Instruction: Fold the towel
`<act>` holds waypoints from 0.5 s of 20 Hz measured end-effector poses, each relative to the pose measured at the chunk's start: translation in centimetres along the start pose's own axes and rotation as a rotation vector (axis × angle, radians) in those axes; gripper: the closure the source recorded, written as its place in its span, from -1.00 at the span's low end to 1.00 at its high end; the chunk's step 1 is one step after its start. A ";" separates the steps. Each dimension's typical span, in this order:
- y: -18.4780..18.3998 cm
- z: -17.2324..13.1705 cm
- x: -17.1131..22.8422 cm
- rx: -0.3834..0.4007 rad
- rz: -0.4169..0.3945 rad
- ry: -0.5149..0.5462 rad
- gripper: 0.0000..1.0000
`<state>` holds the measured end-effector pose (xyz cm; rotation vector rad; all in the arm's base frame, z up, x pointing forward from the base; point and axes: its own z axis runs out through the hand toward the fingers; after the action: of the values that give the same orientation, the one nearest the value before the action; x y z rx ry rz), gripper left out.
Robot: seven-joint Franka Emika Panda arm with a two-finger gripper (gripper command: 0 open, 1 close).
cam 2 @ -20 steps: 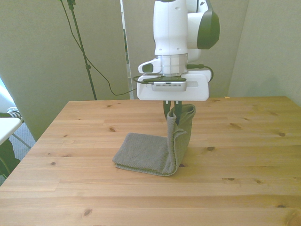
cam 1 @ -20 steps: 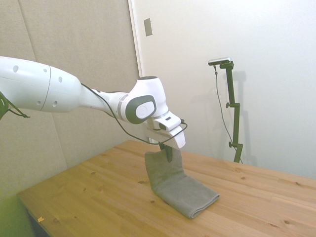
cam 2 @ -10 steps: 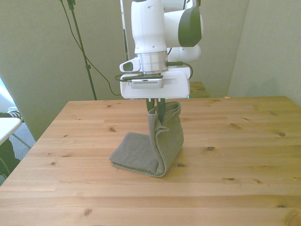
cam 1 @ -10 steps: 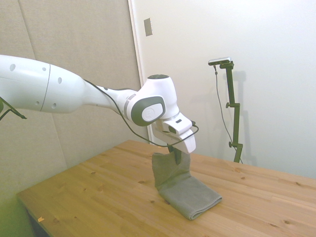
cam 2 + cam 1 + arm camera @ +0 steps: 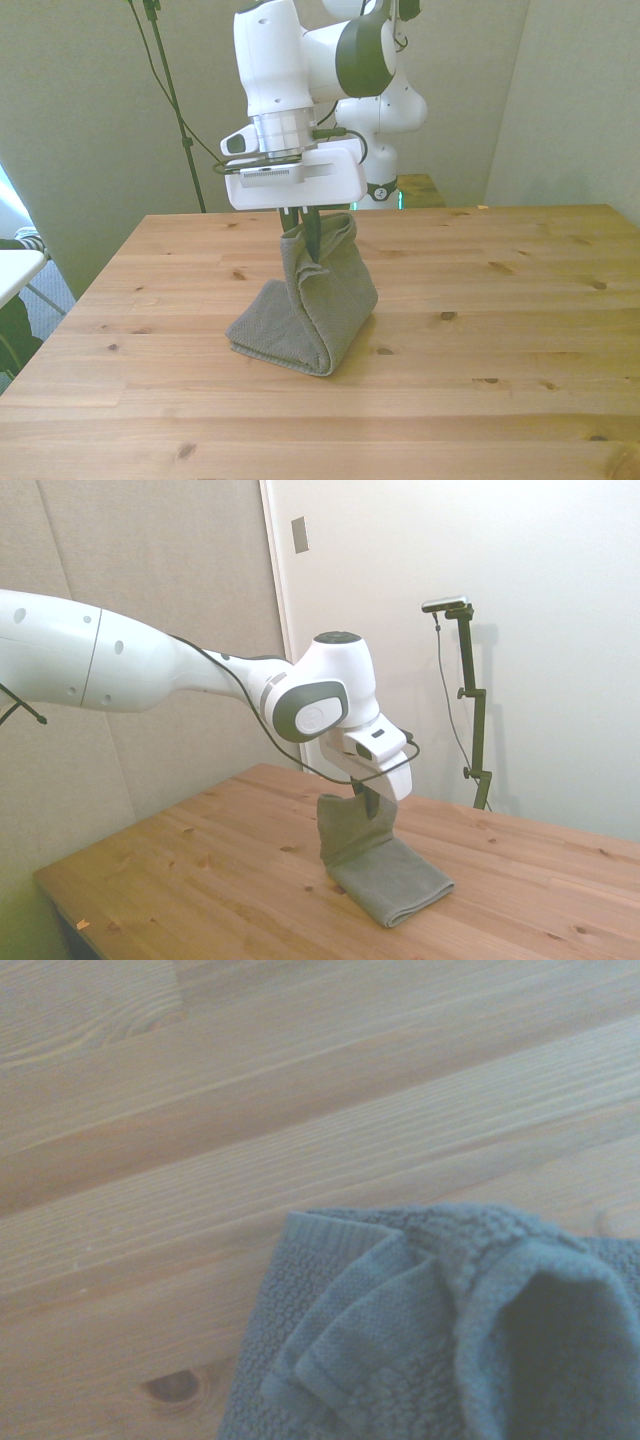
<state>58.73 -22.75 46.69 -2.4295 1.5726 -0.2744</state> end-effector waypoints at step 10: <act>3.0 2.8 3.3 -0.012 0.064 0.015 -1.00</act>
<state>58.26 -26.72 43.28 -2.3855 1.6597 -0.2727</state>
